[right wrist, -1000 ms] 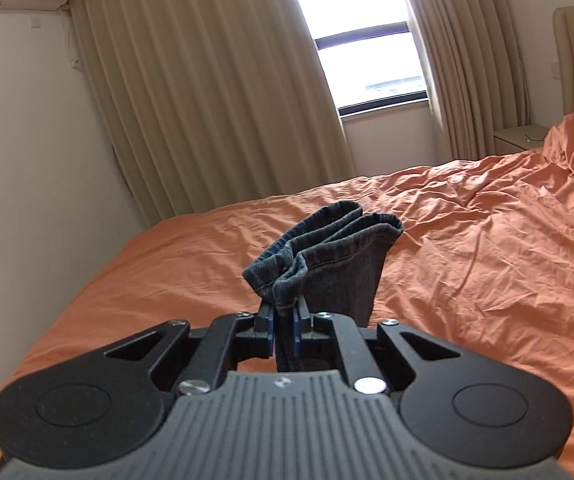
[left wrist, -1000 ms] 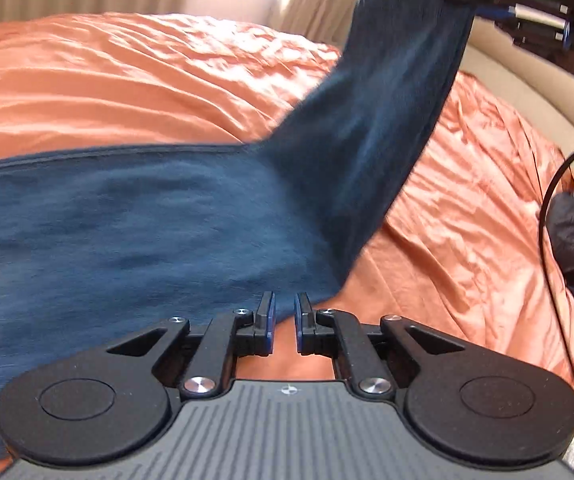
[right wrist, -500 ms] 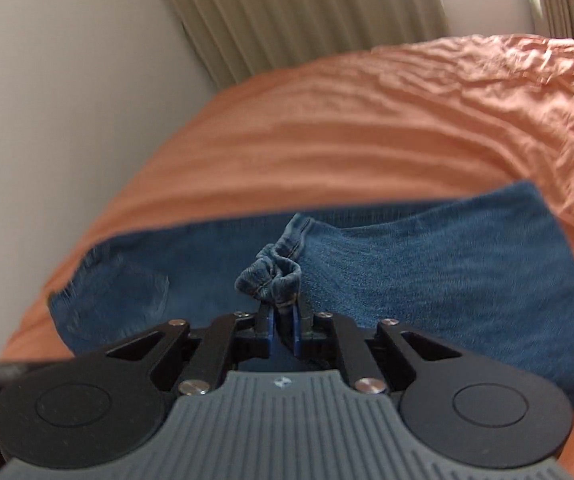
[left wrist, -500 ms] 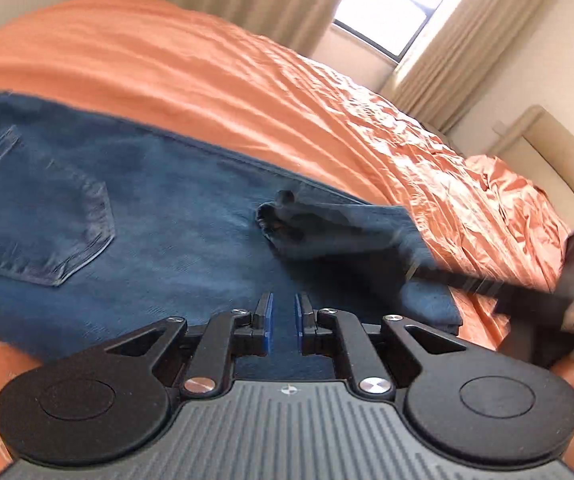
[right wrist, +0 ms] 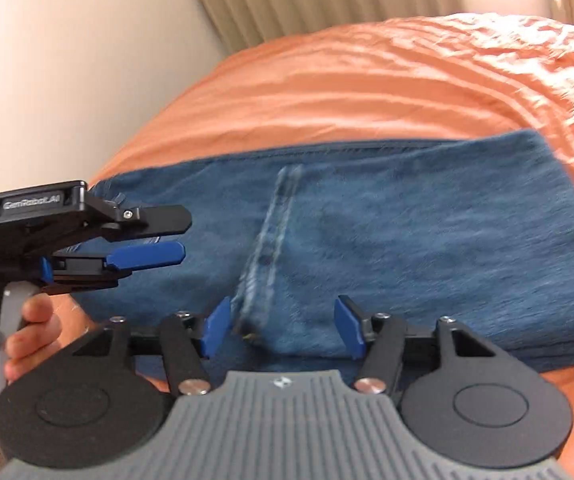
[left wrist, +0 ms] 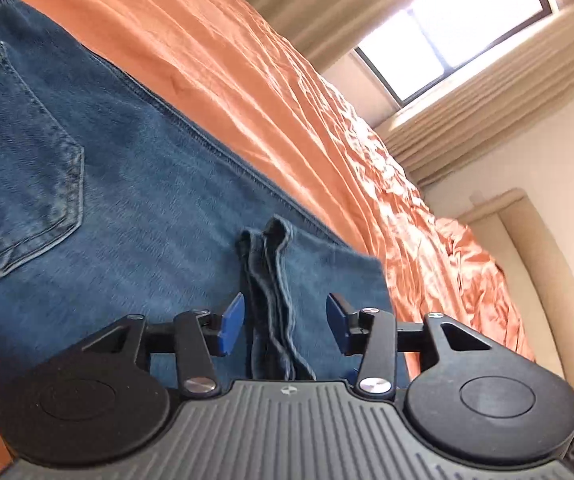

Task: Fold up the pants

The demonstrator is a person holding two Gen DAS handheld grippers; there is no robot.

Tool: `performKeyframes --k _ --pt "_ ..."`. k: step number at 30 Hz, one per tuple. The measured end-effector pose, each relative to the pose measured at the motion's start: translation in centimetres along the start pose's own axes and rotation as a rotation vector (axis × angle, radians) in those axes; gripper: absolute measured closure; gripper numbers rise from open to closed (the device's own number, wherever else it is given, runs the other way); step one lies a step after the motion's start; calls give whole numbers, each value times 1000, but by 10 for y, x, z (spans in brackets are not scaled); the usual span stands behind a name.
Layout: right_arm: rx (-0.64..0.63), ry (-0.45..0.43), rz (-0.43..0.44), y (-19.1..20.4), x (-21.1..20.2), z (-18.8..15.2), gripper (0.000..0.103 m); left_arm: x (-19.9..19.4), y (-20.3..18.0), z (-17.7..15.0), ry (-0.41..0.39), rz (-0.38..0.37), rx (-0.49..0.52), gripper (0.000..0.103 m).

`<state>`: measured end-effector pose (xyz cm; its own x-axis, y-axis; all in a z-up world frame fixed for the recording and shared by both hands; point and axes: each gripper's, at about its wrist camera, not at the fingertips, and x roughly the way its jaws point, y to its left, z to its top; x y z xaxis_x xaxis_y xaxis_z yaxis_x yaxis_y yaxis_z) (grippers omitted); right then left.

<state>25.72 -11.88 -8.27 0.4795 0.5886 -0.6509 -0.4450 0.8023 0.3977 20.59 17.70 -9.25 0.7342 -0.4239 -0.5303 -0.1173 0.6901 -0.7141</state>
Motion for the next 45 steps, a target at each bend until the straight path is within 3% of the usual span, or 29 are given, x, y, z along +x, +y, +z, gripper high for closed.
performKeyframes --k 3,9,11,13,14,16,17,22,23,25,27,31,34,41,45 --pt "61 -42 -63 -28 -9 10 46 27 5 9 1 -15 -49 46" --pt "217 -78 -78 -82 -10 28 46 78 14 25 19 18 -90 44" --pt "245 -73 -81 -91 -7 31 46 88 15 26 31 31 -80 50" --pt "261 -72 -86 -98 -4 35 46 92 12 25 19 66 -50 62" --pt "267 -69 -94 -101 -4 37 46 94 9 25 17 81 -24 68" --pt "285 -58 -130 -108 -5 40 47 91 1 21 -7 106 46 89" --pt "295 -57 -139 -111 -8 41 47 87 -5 20 -19 105 73 92" --pt "311 -96 -167 -125 -32 44 50 62 -63 19 -94 85 293 96" --pt "302 -105 -176 -126 -36 46 63 58 -78 21 -106 91 346 96" --pt "293 -117 -206 -132 -41 49 79 55 -100 26 -124 94 429 96" --pt "306 -134 -221 -140 -44 51 81 58 -108 34 -123 120 473 96" --pt "321 -139 -240 -157 -38 56 88 84 -82 44 -66 248 460 96" --pt "321 -151 -233 -166 -28 59 93 100 -51 42 -15 289 413 96" --pt "333 -187 -176 -180 8 69 101 118 -24 37 2 298 360 95" --pt "333 -139 -223 -190 34 72 103 119 -16 40 15 281 344 94"
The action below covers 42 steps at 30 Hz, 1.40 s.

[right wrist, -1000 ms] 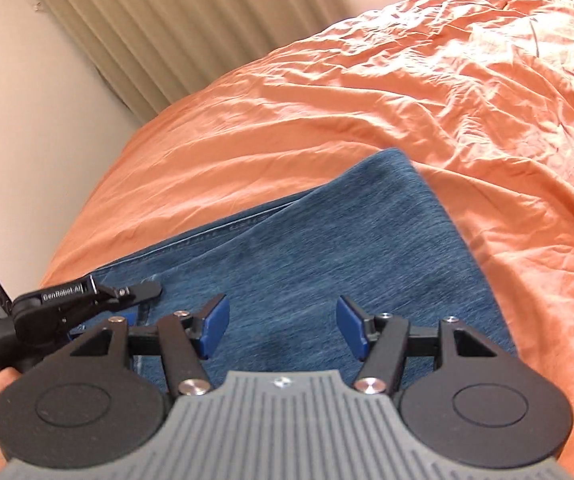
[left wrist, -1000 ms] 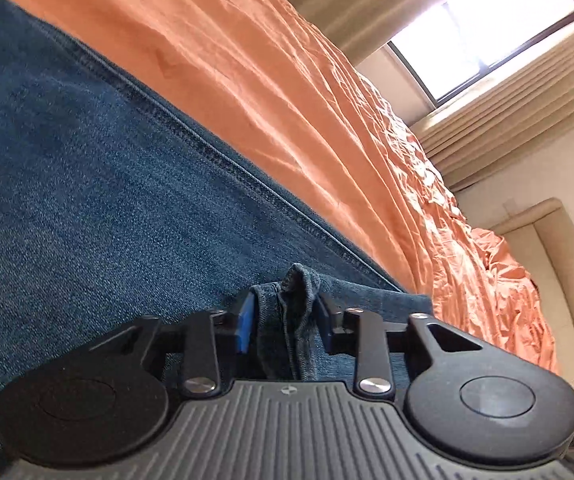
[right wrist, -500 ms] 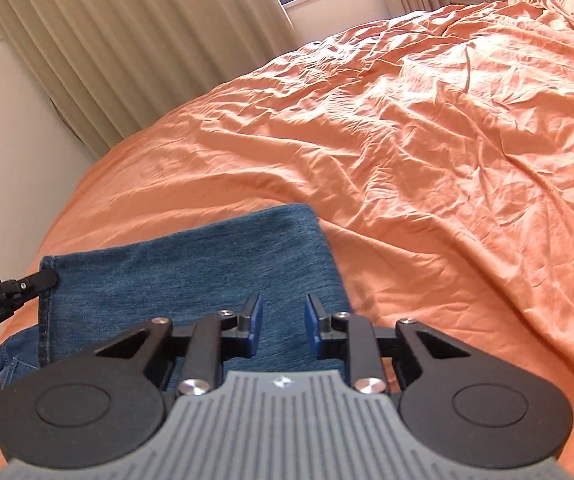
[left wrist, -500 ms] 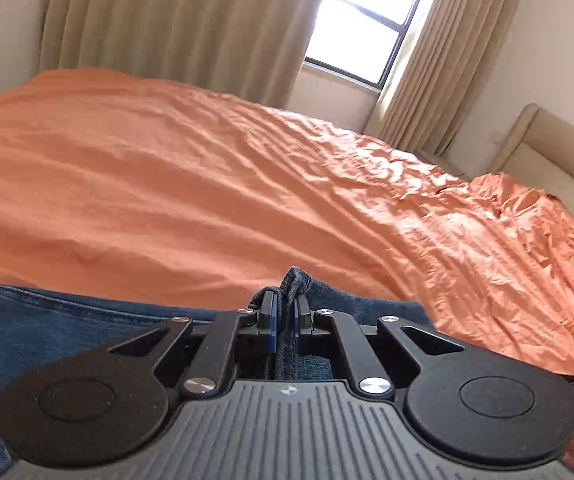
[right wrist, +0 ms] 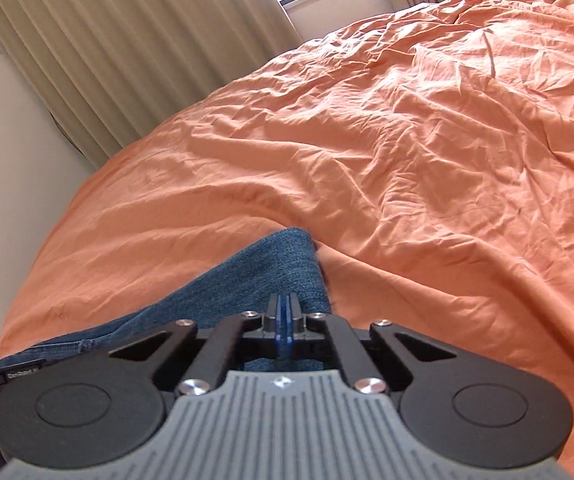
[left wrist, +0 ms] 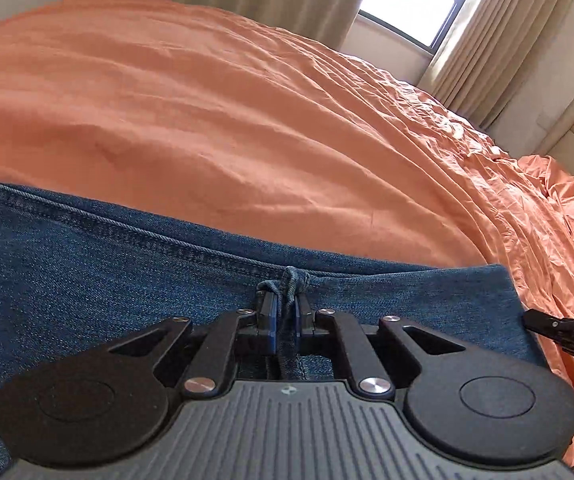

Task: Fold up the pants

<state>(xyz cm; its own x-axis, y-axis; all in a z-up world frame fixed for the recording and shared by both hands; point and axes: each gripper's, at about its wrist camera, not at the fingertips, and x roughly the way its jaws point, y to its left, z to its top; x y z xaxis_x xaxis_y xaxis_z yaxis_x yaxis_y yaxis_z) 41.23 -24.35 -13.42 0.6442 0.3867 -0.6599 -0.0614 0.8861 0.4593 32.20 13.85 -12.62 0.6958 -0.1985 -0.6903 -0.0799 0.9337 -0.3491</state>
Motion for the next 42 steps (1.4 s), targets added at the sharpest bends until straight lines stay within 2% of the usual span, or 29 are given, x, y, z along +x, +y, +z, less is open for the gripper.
performKeyframes --k 3,5,6,10,14,18,23,26,31,33,38,42 --pt "52 46 -18 -11 16 -3 103 1 4 -2 4 -10 -4 94" --pt "54 40 -18 -12 16 -6 103 0 3 -2 4 -5 -4 90" --pt "50 34 -22 -11 13 -5 103 -2 3 -2 3 2 -3 85" --pt "57 27 1 -4 -15 -2 103 -21 -4 1 -7 24 -32 79" --pt "28 51 10 3 -49 -8 103 -52 -18 -8 -30 12 -19 79" --pt "2 83 28 11 -80 -21 103 -79 -33 -25 -7 -2 -1 79" --pt "-23 125 -26 12 -98 -43 103 -96 -42 -52 13 16 13 79" --pt "-27 149 -56 5 -98 -56 103 -94 -40 -65 33 37 1 79" --pt "-25 253 -87 -8 -72 -70 103 -79 -29 -79 76 87 -24 81" --pt "-33 262 -90 -9 -66 -74 103 -75 -28 -81 82 98 -24 80" --pt "-51 244 -97 -2 -74 -69 103 -77 -30 -80 89 115 -42 79" --pt "-137 161 2 26 -97 -65 100 -103 -28 -80 39 86 -89 76"
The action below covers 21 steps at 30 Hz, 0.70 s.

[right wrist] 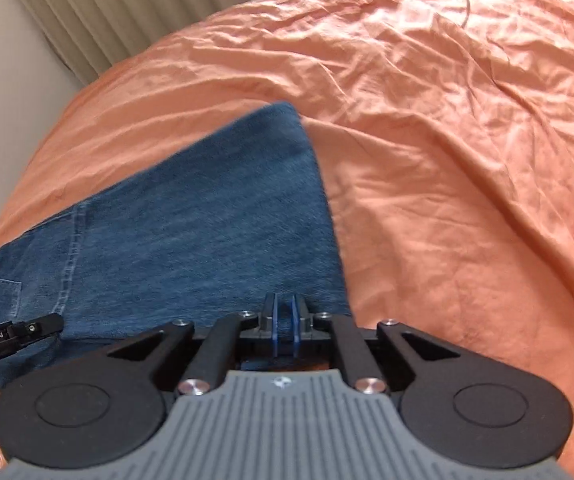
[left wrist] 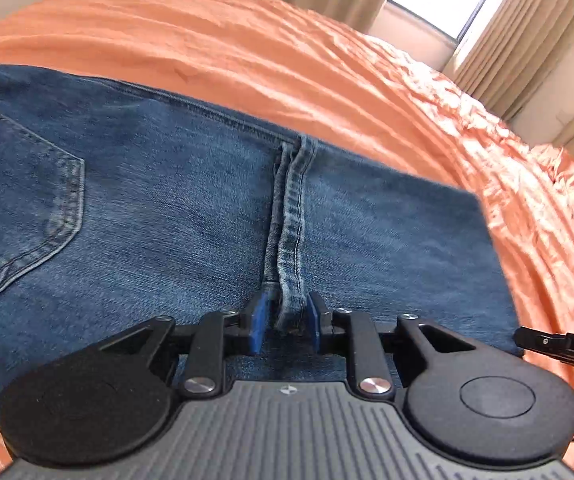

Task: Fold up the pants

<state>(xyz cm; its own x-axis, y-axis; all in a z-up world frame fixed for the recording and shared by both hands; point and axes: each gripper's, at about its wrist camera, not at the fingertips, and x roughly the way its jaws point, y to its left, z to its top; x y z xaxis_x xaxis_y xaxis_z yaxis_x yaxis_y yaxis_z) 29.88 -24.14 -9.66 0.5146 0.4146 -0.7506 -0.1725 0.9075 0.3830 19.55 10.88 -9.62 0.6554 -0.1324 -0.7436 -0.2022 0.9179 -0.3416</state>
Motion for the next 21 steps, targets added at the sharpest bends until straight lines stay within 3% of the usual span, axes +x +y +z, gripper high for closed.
performKeyframes --k 6,9,15,21 --pt "-134 -78 132 44 -10 -3 100 -53 23 1 -91 -7 -72 70" --pt "-180 -87 166 63 -6 -7 99 -81 49 6 -135 2 -159 69" --pt "-263 -117 216 100 8 -12 97 -135 130 6 -293 85 -389 65" --pt "-308 -133 244 132 29 -14 94 -159 218 -4 -380 141 -607 58"
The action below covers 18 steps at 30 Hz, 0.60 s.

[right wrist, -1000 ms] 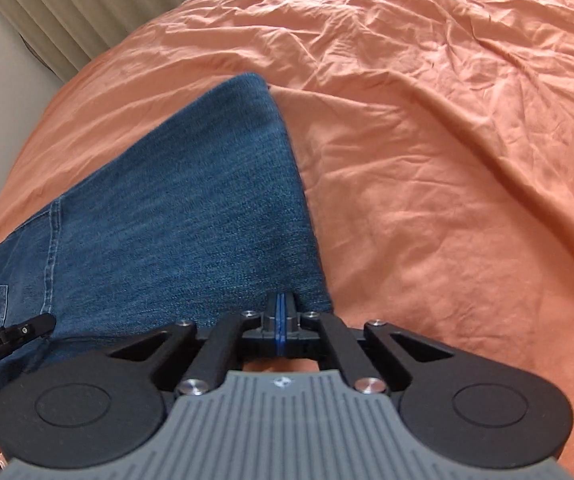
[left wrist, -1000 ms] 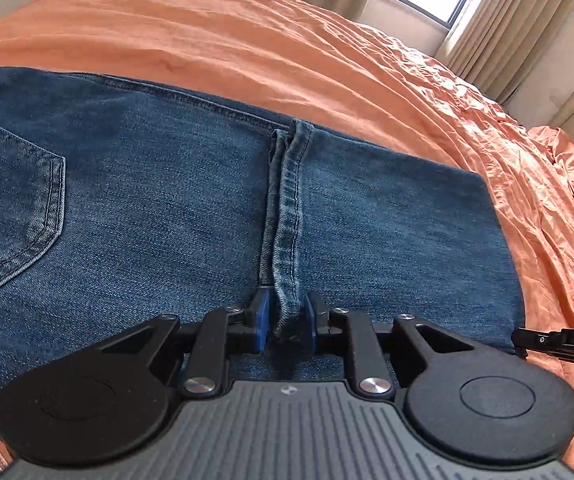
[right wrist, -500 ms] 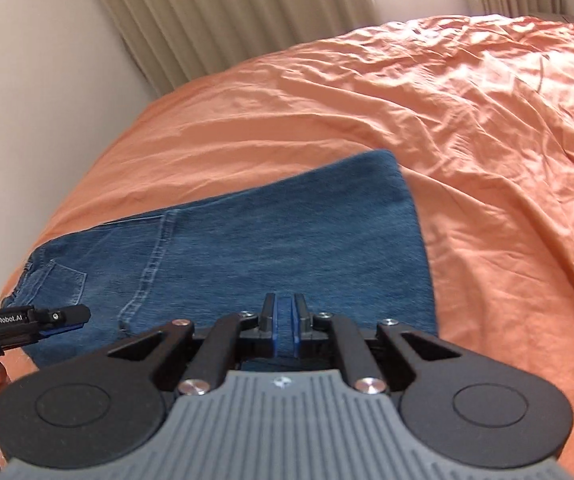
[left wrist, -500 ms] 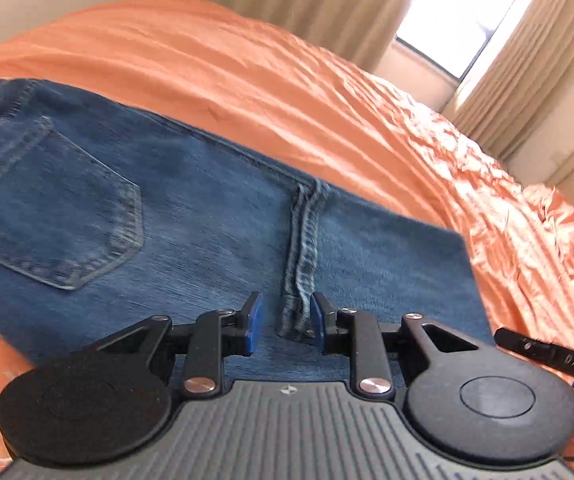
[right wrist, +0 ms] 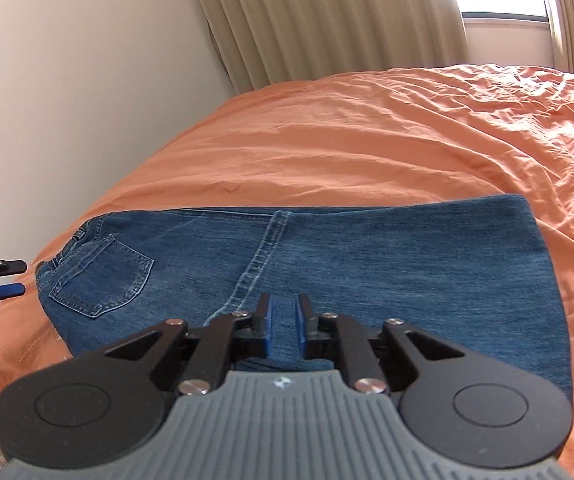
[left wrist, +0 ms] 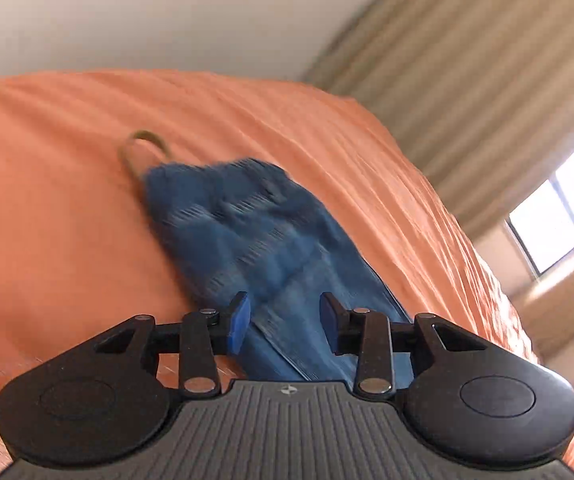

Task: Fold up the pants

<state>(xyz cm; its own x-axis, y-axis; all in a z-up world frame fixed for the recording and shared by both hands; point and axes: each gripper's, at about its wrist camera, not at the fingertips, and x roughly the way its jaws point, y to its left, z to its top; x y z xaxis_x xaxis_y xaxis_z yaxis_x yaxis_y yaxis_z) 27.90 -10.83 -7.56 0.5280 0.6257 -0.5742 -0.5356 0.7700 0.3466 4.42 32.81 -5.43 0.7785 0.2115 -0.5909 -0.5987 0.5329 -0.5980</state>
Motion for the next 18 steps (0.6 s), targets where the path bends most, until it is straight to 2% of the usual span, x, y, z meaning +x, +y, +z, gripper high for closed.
performKeyframes --k 3,8,11,13,18 --pt "-16 -1 8 11 13 2 94 10 33 13 -27 -5 -108 54" --pt "-50 27 21 25 39 7 94 45 76 22 -21 -58 -288 53" --pt "-62 49 29 29 51 6 94 69 88 20 -1 -74 -328 53" --pt "-70 76 28 31 59 5 94 82 91 19 -6 -93 -338 49" --pt "-75 220 -3 30 89 -9 95 104 96 19 -23 -86 -346 52"
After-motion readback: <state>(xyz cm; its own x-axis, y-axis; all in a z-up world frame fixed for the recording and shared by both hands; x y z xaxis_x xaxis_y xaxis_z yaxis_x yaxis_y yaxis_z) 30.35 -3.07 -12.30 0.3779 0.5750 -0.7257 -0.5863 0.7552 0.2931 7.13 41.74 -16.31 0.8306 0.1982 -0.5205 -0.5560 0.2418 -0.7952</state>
